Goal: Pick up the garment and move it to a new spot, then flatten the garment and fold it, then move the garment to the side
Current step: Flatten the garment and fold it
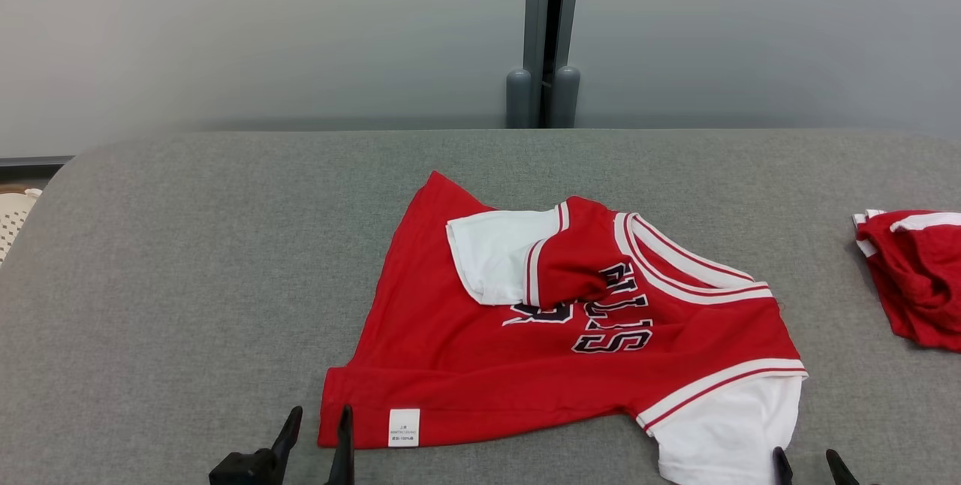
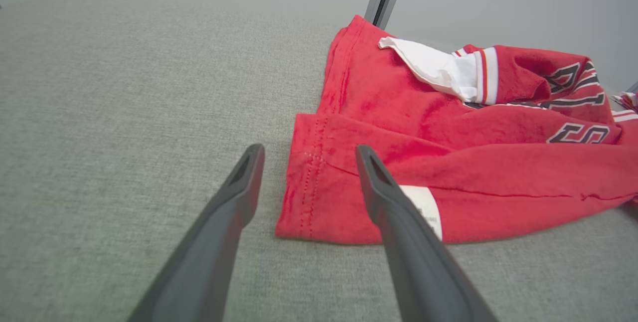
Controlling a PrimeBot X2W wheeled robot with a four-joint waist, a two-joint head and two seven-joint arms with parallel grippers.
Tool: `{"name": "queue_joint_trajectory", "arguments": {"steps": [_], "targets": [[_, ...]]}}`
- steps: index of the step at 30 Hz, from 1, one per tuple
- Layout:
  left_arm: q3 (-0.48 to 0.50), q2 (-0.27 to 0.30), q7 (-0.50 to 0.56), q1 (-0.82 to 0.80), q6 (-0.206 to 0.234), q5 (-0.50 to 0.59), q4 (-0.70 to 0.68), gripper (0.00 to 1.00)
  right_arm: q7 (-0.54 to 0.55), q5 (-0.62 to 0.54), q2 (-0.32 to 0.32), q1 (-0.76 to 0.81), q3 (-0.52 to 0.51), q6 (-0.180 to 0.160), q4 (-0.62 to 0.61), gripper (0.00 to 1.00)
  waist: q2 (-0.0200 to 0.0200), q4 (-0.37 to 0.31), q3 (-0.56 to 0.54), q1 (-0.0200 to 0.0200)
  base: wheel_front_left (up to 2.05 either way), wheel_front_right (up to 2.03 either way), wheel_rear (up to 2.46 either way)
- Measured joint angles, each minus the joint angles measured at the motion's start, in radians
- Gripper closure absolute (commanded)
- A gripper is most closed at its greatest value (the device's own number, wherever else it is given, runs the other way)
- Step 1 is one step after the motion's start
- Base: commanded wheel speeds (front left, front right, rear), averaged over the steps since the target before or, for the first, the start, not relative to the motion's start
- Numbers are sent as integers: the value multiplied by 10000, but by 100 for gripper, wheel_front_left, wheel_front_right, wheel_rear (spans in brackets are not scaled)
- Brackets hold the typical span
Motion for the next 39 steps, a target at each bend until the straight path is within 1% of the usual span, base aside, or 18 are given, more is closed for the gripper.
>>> {"name": "queue_joint_trajectory", "arguments": {"steps": [6, 17, 21, 22, 24, 25, 26, 27, 32, 39], "targets": [[-69, 0, 2, 1, 0, -67, 35, 0, 0, -242, 0, 10, -56, 0, 171, 0, 0, -17, 33, 0, 0, 0, 0], [-59, -2, 2, -22, 0, -142, 104, 0, 0, -725, 0, -102, 426, 0, 414, 0, 0, 91, 112, 0, 0, 0, 0], [-25, 0, 2, -22, 0, -140, 132, 0, -31, -1051, 2, -138, 556, 0, 955, 0, 0, 118, 127, 0, 0, 0, 0], [-29, -2, 2, -22, 0, -140, 140, 0, -52, -1081, -2, -196, 533, 2, 1083, 2, 0, 128, 132, 0, 0, 0, 0], [-31, -2, 2, -22, 0, -140, 148, 0, -81, -1137, -2, -235, 476, 2, 1214, 23, 0, 145, 150, 0, 0, 0, 0], [-31, -2, 0, -22, 0, -142, 148, 0, -96, -1139, -2, -239, 441, 2, 1231, 42, 0, 147, 165, 0, 0, 0, 0], [-31, -2, 2, -25, 0, -144, 144, 0, -100, -1139, -2, -244, 395, 2, 1237, 65, 0, 143, 180, 0, 0, 0, 0], [-29, -2, 0, -34, 0, -146, 142, 0, -102, -1139, -4, -251, 357, 2, 1244, 100, 0, 131, 191, 0, 0, 0, 0], [4, 0, 0, -53, 0, -151, 115, 0, -58, -1058, 23, -290, 88, 13, 1126, 100, 0, 10, 225, 0, 0, 0, 0], [-65, 0, 0, -139, 0, -257, 96, 0, -2, -1030, 12, -275, -886, 2, 418, 100, 0, -130, 286, 2, 0, 0, 0]]}}
